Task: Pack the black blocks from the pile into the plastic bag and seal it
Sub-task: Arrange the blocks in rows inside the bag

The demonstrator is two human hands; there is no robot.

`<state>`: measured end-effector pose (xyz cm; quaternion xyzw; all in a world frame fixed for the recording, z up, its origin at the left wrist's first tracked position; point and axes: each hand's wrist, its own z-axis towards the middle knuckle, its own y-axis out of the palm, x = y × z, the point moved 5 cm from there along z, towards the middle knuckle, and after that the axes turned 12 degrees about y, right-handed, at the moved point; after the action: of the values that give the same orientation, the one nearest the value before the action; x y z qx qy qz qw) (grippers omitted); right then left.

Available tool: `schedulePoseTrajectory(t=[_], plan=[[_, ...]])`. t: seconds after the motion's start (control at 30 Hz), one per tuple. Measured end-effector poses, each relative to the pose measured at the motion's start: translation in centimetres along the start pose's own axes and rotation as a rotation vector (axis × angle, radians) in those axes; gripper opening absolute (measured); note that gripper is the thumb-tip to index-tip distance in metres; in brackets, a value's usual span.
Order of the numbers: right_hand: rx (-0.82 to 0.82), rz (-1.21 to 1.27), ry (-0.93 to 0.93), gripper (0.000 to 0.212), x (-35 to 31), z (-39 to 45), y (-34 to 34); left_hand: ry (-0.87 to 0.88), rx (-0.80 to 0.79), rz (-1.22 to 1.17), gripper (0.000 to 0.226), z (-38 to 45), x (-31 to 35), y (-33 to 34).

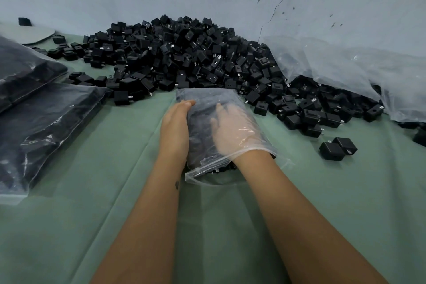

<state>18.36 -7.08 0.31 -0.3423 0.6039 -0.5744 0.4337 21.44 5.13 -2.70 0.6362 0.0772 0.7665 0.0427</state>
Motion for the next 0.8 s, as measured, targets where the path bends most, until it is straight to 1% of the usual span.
schedulePoseTrajectory(t=[0.07, 0.1, 0.23, 0.37, 0.4, 0.47, 0.53, 0.6, 0.67, 0.73, 0.8], plan=[[0.015, -0.036, -0.109, 0.054, -0.3, -0.5, 0.0, 0.002, 0.002, -0.001, 0.024, -0.1, 0.1, 0.0], [0.042, -0.011, -0.143, 0.053, -0.3, -0.7, -0.2, 0.005, 0.002, -0.001, 0.024, -0.1, 0.1, 0.0], [0.112, 0.083, -0.206, 0.045, 0.4, -1.5, -0.4, 0.023, -0.019, 0.016, 0.02, -0.3, 0.3, 0.3], [0.025, 0.084, -0.25, 0.05, 1.9, -4.2, 1.0, 0.13, -0.102, 0.112, 0.016, -0.9, 1.1, 0.5], [0.023, 0.102, -0.268, 0.049, 2.5, -5.2, 1.3, 0.149, -0.131, 0.148, 0.018, -1.2, 1.2, 0.5], [0.03, 0.219, -0.305, 0.045, 3.8, -7.2, 1.3, 0.177, -0.194, 0.238, 0.026, -2.0, 1.2, 0.6], [0.081, 0.35, -0.373, 0.038, 4.8, -9.0, 0.5, 0.194, -0.271, 0.38, 0.036, -2.5, 0.9, 0.5], [0.227, 0.446, -0.497, 0.028, 5.5, -10.7, -0.9, 0.233, -0.364, 0.601, 0.044, -2.9, 0.8, 0.6], [0.478, 0.527, -0.545, 0.02, 6.0, -11.6, -2.2, 0.268, -0.418, 0.761, 0.05, -3.1, 1.0, 0.5], [0.704, 0.584, -0.473, 0.021, 7.1, -12.0, -3.3, 0.28, -0.447, 0.826, 0.053, -3.3, 1.0, 0.5], [0.833, 0.661, -0.306, 0.023, 9.0, -11.3, -4.1, 0.298, -0.478, 0.905, 0.055, -3.4, 1.0, 0.5]])
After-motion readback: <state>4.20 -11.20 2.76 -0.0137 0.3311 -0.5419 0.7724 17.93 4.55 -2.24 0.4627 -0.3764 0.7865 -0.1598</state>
